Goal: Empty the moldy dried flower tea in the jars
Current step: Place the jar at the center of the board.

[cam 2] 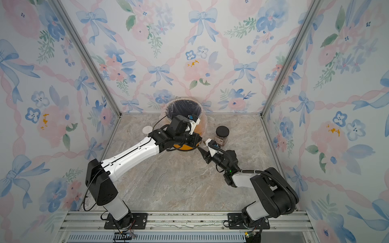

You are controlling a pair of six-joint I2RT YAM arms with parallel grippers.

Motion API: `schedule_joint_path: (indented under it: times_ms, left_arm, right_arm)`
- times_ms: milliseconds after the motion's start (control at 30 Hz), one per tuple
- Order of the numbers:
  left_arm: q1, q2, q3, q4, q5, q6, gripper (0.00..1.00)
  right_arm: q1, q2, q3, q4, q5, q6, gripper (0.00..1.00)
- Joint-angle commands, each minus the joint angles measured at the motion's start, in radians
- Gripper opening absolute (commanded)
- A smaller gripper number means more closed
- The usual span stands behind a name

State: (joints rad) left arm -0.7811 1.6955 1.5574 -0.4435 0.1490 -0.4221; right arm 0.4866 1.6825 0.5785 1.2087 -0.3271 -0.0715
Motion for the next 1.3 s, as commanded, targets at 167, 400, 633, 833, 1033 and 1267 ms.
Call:
schedule_joint_path:
  times_ms: [167,400,633,833,1033,1267]
  left_arm:
    - [-0.015,0.007,-0.06,-0.037,0.025,0.016,0.06]
    - [-0.018,0.008,-0.085,-0.037,-0.012,0.024,0.0]
    - [-0.027,0.018,-0.112,-0.035,-0.031,0.026,0.0]
    - [-0.029,0.031,-0.138,-0.035,-0.036,0.015,0.0]
    - [-0.029,0.041,-0.13,-0.035,-0.035,0.011,0.0]
    - [-0.029,0.035,-0.111,-0.035,-0.039,0.007,0.04]
  right_arm:
    - [0.02,0.153,0.047,0.172,0.001,0.061,0.47]
    - [0.023,0.209,0.052,0.195,0.002,0.076,0.61]
    - [0.024,0.24,0.063,0.195,-0.016,0.096,0.63]
    - [0.02,0.25,0.063,0.195,-0.021,0.124,0.68]
    - [0.013,0.254,0.049,0.195,-0.029,0.149,0.79]
    - [-0.013,0.209,0.037,0.195,-0.041,0.198,0.88]
